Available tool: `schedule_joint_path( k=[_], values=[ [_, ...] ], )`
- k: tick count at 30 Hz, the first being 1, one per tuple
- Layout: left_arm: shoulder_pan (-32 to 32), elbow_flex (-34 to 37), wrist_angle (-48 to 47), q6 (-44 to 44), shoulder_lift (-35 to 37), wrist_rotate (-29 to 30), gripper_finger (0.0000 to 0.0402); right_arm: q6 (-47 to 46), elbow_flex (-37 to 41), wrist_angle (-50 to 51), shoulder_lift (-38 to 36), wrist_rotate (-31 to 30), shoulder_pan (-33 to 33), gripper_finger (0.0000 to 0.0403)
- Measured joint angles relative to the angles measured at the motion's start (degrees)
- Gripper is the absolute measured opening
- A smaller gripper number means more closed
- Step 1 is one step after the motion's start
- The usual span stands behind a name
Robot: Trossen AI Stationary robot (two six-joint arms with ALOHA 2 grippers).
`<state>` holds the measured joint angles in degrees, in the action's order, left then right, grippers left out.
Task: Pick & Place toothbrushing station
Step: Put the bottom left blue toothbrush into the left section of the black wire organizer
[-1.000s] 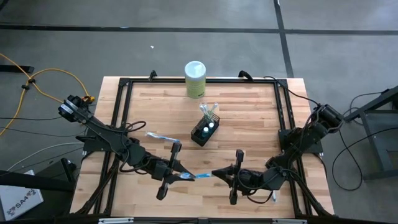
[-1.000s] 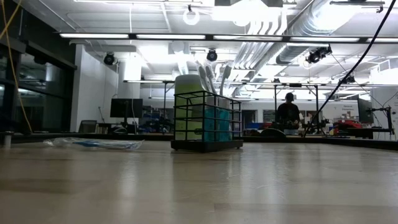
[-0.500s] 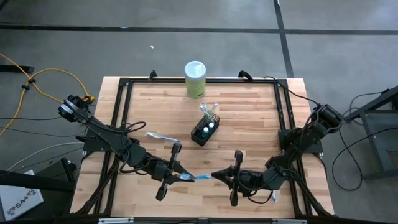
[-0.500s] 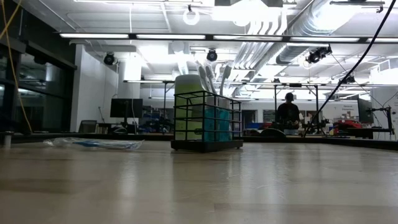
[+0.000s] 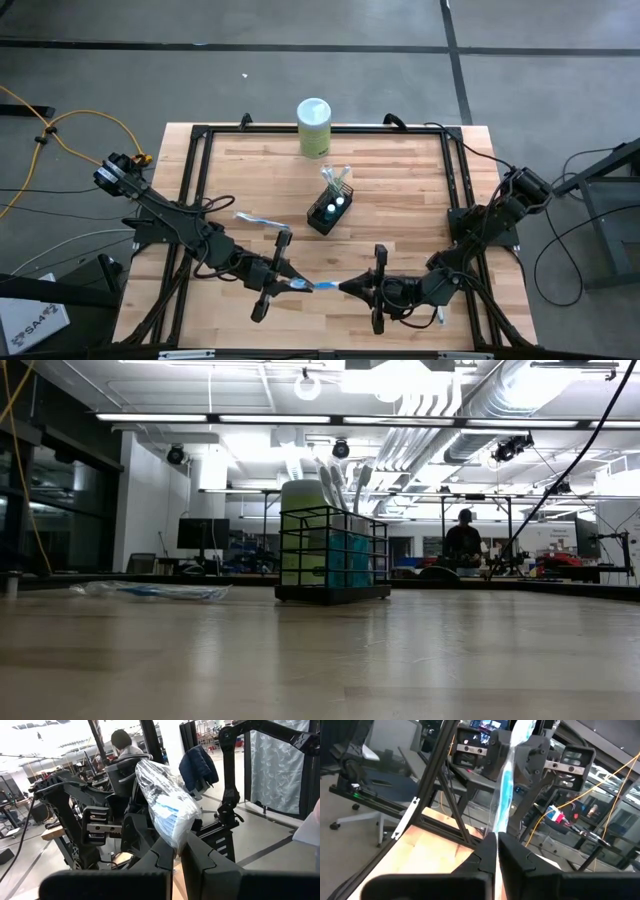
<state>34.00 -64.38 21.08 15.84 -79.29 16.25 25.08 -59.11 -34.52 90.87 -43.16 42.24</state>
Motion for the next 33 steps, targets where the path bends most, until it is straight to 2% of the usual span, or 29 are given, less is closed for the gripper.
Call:
schedule_joint_path(
  k=[14, 17, 22, 25, 28, 33],
  values=[
    [0.0, 0.0, 0.0, -0.1, 0.0, 0.0, 0.0006, -1.2, 0.0, 0.0, 0.0, -1.3, 0.0, 0.0126],
    [0.0, 0.0, -1.4, -1.7, 0.0, 0.7, 0.0006, -0.7, 0.0, -0.4, 0.0, -5.7, 0.5, 0.0139],
    [-0.8, 0.0, -6.6, -4.1, 0.0, 11.5, 0.0006, 2.1, 0.0, -0.9, 0.0, -18.9, 2.5, 0.0151],
    [-2.8, 0.0, -8.3, -4.7, 0.0, 14.6, 0.0006, 2.2, 0.0, -0.9, 0.0, -25.8, 3.8, 0.0150],
    [-5.9, 0.0, -10.3, -7.6, 0.0, 15.2, 0.0006, 1.6, 0.0, -0.9, 0.0, -29.7, 4.8, 0.0147],
    [-12.0, 0.0, -16.1, -14.5, 0.0, 15.5, 0.0006, -1.3, 0.0, -0.9, 0.0, -32.5, 6.4, 0.0147]
  ],
)
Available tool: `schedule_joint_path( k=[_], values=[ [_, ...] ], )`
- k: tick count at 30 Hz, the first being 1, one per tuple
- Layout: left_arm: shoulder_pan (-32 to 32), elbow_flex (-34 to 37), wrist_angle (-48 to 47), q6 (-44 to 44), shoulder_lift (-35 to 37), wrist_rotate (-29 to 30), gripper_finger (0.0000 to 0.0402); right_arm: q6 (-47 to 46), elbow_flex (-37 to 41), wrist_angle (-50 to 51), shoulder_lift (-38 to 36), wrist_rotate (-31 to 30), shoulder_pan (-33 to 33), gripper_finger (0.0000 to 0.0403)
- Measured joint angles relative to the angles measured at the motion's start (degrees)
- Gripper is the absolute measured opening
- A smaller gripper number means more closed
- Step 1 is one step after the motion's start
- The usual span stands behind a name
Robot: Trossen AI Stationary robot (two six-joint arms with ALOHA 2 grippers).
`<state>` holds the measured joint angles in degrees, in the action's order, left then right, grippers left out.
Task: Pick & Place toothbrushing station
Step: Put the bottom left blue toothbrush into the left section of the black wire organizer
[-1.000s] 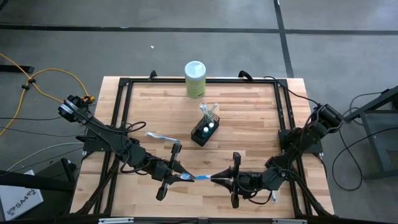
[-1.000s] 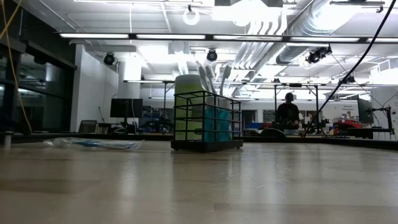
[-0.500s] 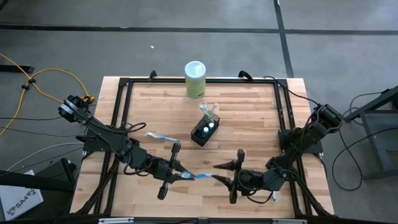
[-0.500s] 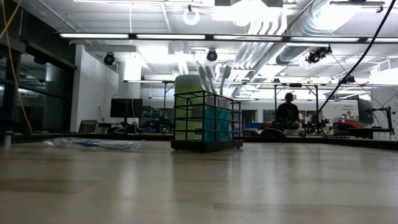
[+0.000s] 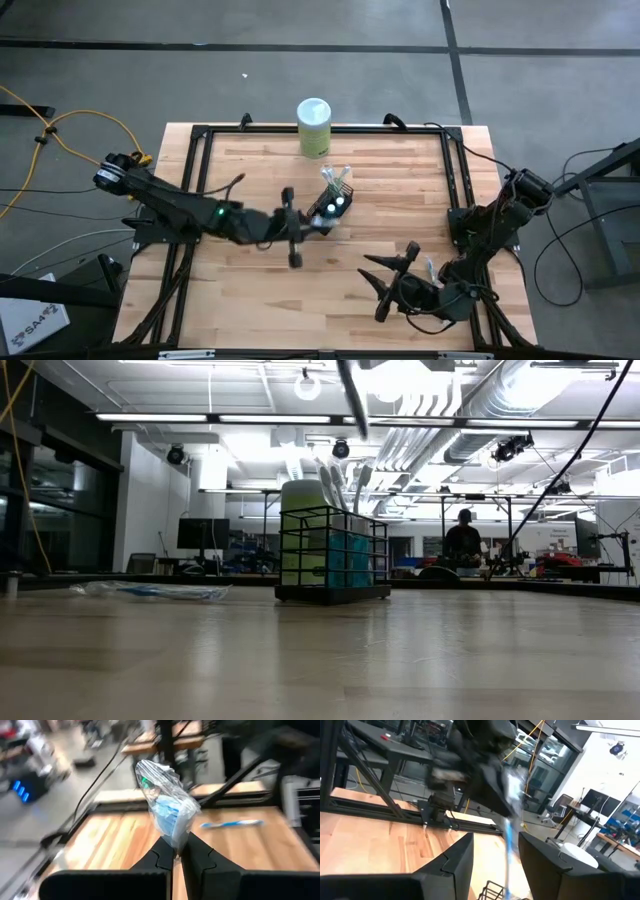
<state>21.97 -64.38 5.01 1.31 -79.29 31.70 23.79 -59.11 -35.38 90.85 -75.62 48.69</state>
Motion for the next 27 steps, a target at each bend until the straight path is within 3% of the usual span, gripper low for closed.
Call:
schedule_joint_path(
  k=[6, 12, 19, 27],
  values=[
    [-4.1, 0.0, -5.4, -6.9, 0.1, 0.8, 0.0006, -0.7, 0.0, 0.0, 0.0, -0.9, 1.3, 0.0145],
    [-4.6, 0.0, -10.3, -11.3, 0.1, 6.5, 0.0006, -3.0, 0.0, 2.3, 0.0, -1.0, 1.6, 0.0145],
    [-3.6, 0.2, -10.6, -12.8, 0.1, 6.5, 0.0006, -3.2, 0.0, 2.2, 0.0, -0.8, 1.6, 0.0142],
    [-2.3, 5.4, -10.0, -17.2, 1.1, 11.6, 0.0006, -4.3, 0.0, 2.2, 0.0, -0.7, 1.6, 0.0142]
  ],
)
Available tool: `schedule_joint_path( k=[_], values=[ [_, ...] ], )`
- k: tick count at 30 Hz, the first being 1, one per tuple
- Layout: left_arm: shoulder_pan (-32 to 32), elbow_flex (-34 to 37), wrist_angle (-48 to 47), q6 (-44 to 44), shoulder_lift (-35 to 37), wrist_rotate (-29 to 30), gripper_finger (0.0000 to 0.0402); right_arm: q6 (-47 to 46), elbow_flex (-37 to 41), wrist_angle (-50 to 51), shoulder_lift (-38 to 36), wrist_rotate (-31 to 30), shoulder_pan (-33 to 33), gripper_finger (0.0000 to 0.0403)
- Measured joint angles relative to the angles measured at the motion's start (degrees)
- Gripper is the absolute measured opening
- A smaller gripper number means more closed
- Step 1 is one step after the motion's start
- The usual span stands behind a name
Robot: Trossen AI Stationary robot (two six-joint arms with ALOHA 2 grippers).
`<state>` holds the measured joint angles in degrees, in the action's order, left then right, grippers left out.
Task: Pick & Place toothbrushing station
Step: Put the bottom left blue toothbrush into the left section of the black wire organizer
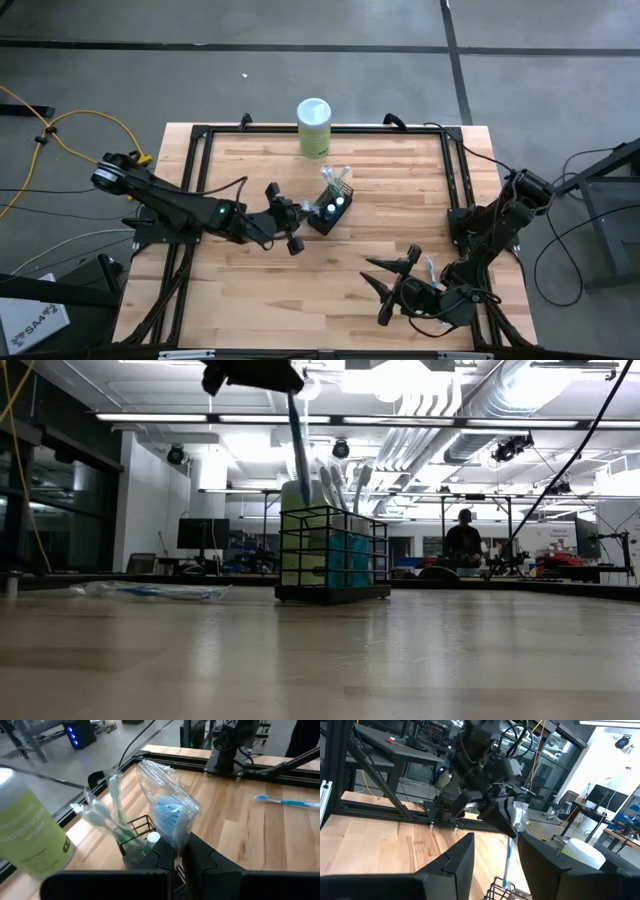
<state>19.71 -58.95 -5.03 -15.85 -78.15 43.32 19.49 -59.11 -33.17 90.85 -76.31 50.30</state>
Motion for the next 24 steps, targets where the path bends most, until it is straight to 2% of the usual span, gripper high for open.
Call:
schedule_joint_path(
  k=[15, 20, 24],
  values=[
    [-1.4, 3.3, 1.2, -1.2, 2.3, 0.1, 0.0006, 0.0, 0.0, 0.0, 0.0, 0.3, 0.0, 0.0142],
    [-4.2, 5.4, 2.2, -4.0, 2.3, -5.1, 0.0006, -0.2, 0.0, 0.0, 0.0, 0.3, 0.0, 0.0142],
    [-6.0, 7.4, 4.5, -5.0, 2.3, -7.1, 0.0006, -0.2, 0.0, 0.0, 0.0, 0.4, 0.0, 0.0142]
  ],
)
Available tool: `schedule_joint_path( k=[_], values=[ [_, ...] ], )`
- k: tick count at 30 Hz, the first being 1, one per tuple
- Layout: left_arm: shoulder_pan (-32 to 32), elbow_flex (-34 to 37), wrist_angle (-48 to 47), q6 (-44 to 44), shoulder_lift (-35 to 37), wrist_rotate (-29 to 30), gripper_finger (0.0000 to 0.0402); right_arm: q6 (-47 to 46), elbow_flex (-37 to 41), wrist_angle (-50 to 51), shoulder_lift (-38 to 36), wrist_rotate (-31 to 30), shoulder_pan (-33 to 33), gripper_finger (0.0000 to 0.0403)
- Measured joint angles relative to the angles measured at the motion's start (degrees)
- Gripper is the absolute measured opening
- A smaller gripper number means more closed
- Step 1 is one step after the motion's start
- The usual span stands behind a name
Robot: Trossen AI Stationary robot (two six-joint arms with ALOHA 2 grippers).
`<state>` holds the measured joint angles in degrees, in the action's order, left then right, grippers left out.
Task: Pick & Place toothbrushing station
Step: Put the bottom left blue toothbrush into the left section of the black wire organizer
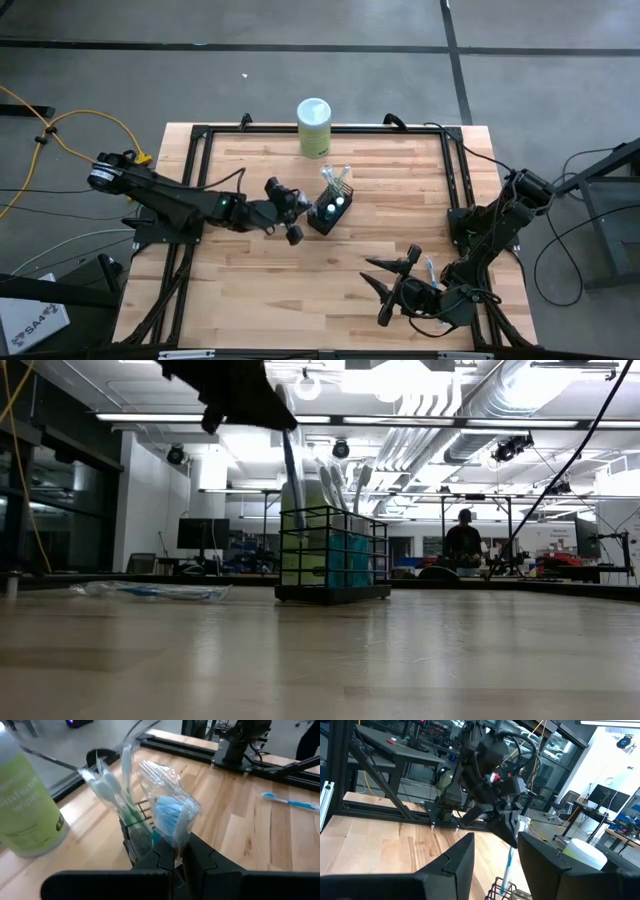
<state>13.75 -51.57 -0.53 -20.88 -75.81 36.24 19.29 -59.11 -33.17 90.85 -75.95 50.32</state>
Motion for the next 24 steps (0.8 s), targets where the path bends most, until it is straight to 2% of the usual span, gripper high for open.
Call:
schedule_joint_path(
  k=[13, 24],
  values=[
    [-8.7, 7.8, 8.4, -3.6, 0.0, -14.1, 0.0011, 0.0, 0.0, 0.0, 0.0, 0.0, 0.0, 0.0142],
    [-10.0, 8.5, 11.1, -4.4, 0.0, -18.1, 0.0092, 0.0, 0.0, 0.0, 0.0, -0.1, 0.0, 0.0142]
  ],
)
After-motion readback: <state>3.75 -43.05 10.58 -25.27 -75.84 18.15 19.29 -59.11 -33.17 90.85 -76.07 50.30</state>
